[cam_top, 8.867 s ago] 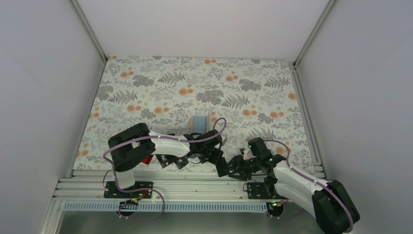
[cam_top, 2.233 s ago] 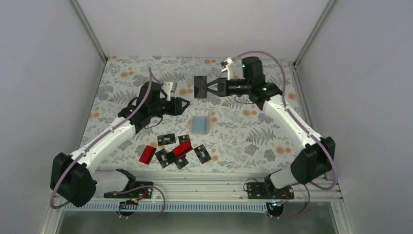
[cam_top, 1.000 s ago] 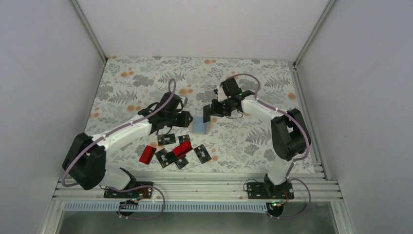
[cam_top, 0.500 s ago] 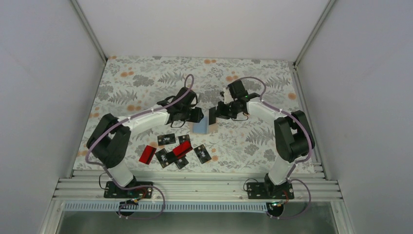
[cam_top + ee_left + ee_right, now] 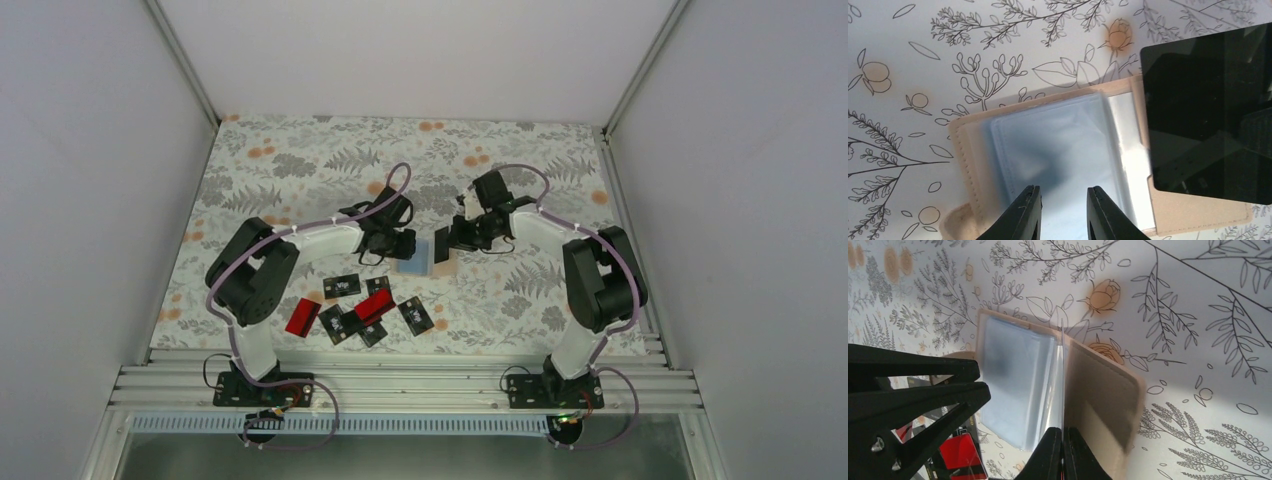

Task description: Put the credit cards into the card holder

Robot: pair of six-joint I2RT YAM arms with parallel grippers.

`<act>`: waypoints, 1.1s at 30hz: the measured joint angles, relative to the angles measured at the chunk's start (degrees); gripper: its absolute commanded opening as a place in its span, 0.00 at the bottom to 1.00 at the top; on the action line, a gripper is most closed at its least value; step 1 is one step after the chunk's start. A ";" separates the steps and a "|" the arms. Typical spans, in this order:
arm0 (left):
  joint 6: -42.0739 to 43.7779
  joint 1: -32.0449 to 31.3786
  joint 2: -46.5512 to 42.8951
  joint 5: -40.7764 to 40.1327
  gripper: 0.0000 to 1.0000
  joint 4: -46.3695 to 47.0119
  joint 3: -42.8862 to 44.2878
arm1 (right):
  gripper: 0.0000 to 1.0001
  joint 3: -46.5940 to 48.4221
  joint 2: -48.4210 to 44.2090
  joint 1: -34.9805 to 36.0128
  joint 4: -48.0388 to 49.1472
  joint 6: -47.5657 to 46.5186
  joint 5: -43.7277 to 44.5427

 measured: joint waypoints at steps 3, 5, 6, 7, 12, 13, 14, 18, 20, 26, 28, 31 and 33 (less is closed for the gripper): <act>0.00 0.00 0.46 -0.72 0.22 -0.35 0.00 | 0.04 -0.74 0.11 -0.31 0.13 -0.46 -0.02; 0.00 0.00 0.59 -1.25 0.21 -0.37 0.00 | 0.04 -1.01 0.46 -0.42 0.20 -0.63 -0.11; -0.02 0.00 0.70 -1.44 0.20 -0.39 0.00 | 0.04 -1.09 0.68 -0.44 0.37 -0.70 -0.35; -0.02 0.00 0.85 -1.88 0.20 -0.42 0.00 | 0.04 -1.09 0.92 -0.46 0.50 -0.74 -0.92; -0.42 0.00 1.05 -3.21 0.12 -0.70 -0.52 | 0.04 -1.11 2.16 -0.87 1.64 -0.81 -5.27; -0.63 0.00 1.05 -3.32 0.11 -0.70 -0.72 | 0.04 -1.22 2.47 -1.09 2.14 -0.79 -6.43; -0.68 0.00 1.05 -3.54 0.10 -0.74 -1.03 | 0.04 -1.36 2.73 -1.38 2.60 -0.74 -7.54; -0.87 0.00 1.05 -4.28 0.08 -0.63 -1.66 | 0.04 -2.01 3.56 -2.69 4.07 -0.15 -11.54; -0.90 0.00 0.96 -4.42 0.07 -0.26 -1.99 | 0.04 -2.25 3.76 -3.15 4.61 0.35 -13.03; -1.31 0.00 0.02 -4.50 0.07 2.12 -4.04 | 0.04 -3.30 4.09 -4.00 6.69 2.12 -17.55; -1.53 0.00 -0.46 -4.50 0.06 2.91 -4.83 | 0.04 -4.13 4.09 -4.07 7.30 2.84 -18.75; -2.14 0.00 -1.16 -4.50 0.06 3.76 -6.01 | 0.04 -5.60 4.20 -4.09 7.89 4.35 -20.00; -2.38 0.00 -1.46 -4.50 0.06 4.31 -6.60 | 0.04 -6.36 4.33 -4.11 8.26 5.40 -20.41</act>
